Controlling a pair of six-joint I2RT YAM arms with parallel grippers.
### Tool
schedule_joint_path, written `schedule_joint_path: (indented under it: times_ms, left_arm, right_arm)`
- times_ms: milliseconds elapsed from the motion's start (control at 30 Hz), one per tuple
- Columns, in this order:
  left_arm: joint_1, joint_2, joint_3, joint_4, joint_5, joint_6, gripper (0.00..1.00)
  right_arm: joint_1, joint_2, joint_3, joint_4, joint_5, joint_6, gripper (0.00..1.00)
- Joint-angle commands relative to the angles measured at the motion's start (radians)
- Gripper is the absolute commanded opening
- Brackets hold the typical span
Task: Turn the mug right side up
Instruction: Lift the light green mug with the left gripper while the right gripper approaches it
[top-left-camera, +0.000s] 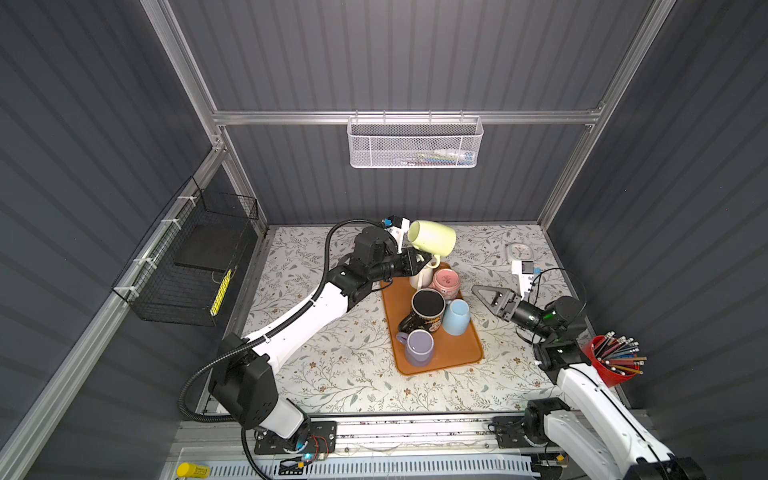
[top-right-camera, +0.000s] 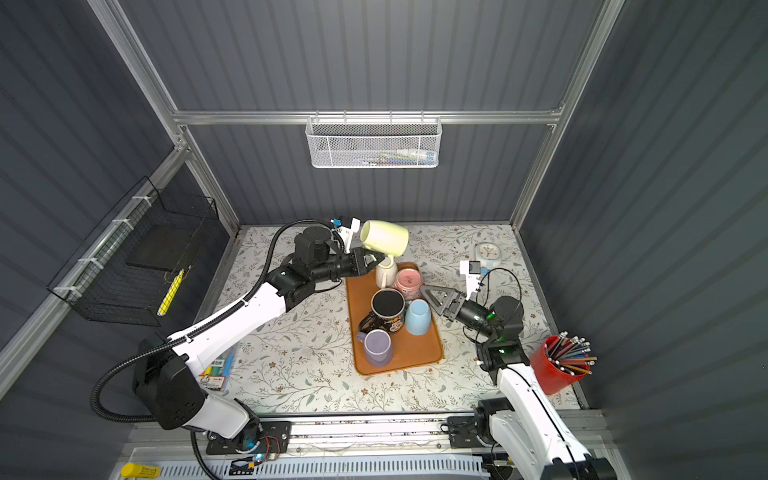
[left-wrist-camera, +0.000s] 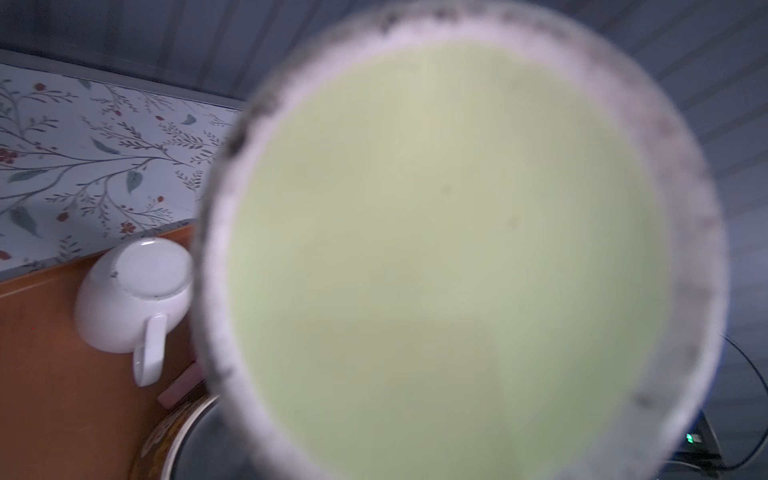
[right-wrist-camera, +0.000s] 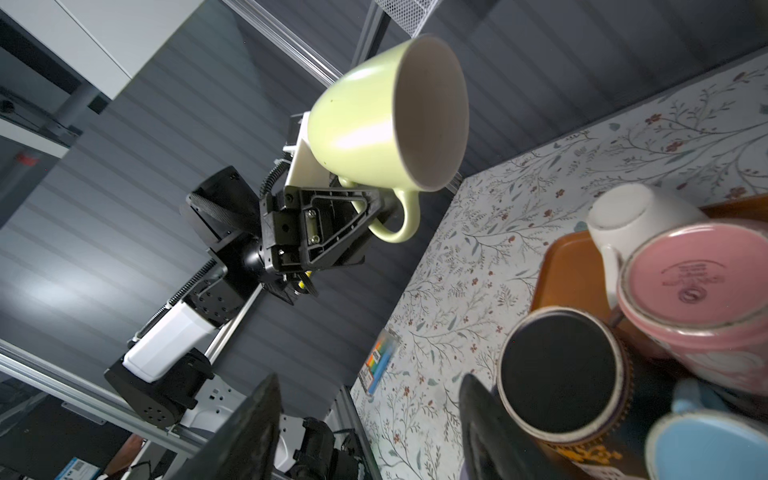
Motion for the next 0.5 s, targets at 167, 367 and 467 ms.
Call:
schedule_joint_path:
  times_ms: [167,367,467]
  left_arm:
    - [0.006,0.037,0.026,0.301,0.142,-0.109,0.00]
    - [0.007,0.072,0.034,0.375,0.168,-0.147,0.00]
    - [0.007,0.089,0.040,0.409,0.180,-0.167,0.00]
  right_arm:
    - [0.018,0.128,0.083,0.253,-0.028,0.079,0.69]
    - [0.059,0.223,0.127,0.323,-0.015,0.085,0.69]
    - [0.075,0.257,0.142,0.366,-0.007,0.094,0.68]
